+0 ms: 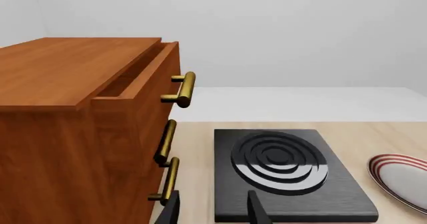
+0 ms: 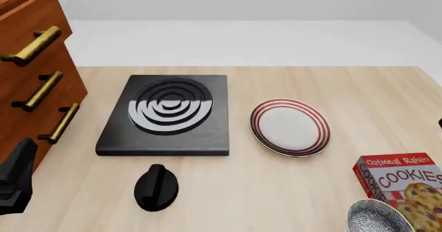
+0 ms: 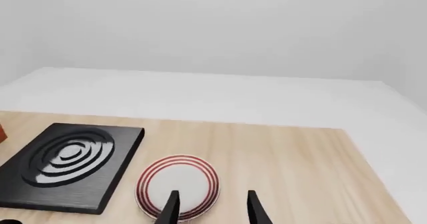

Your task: Pick the akita bowl on the ramekin and place it on the plate.

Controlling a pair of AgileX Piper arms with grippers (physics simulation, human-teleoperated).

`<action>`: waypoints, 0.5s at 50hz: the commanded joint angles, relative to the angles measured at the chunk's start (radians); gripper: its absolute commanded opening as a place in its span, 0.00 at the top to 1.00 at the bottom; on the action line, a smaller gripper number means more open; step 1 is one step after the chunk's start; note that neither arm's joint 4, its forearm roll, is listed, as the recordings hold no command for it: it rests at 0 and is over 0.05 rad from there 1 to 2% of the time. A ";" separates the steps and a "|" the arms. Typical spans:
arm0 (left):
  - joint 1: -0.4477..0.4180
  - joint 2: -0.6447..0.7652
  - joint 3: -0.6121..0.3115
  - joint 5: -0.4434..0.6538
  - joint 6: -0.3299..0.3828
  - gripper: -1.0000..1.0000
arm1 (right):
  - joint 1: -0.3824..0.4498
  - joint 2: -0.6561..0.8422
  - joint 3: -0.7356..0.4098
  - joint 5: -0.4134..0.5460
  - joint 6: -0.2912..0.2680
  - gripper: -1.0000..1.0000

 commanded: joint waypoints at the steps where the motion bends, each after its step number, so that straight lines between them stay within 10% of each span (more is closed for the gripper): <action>1: 0.000 0.000 0.000 0.000 0.000 0.00 | 0.139 0.125 -0.063 0.085 -0.121 0.00; 8: 0.000 0.000 0.000 0.000 0.000 0.00 | 0.176 0.133 -0.183 0.199 -0.146 0.00; 9: 0.000 0.000 0.000 0.000 0.000 0.00 | 0.298 0.198 -0.317 0.329 -0.207 0.00; 25: 0.000 0.000 0.000 0.000 0.000 0.00 | 0.463 0.355 -0.523 0.744 -0.204 0.00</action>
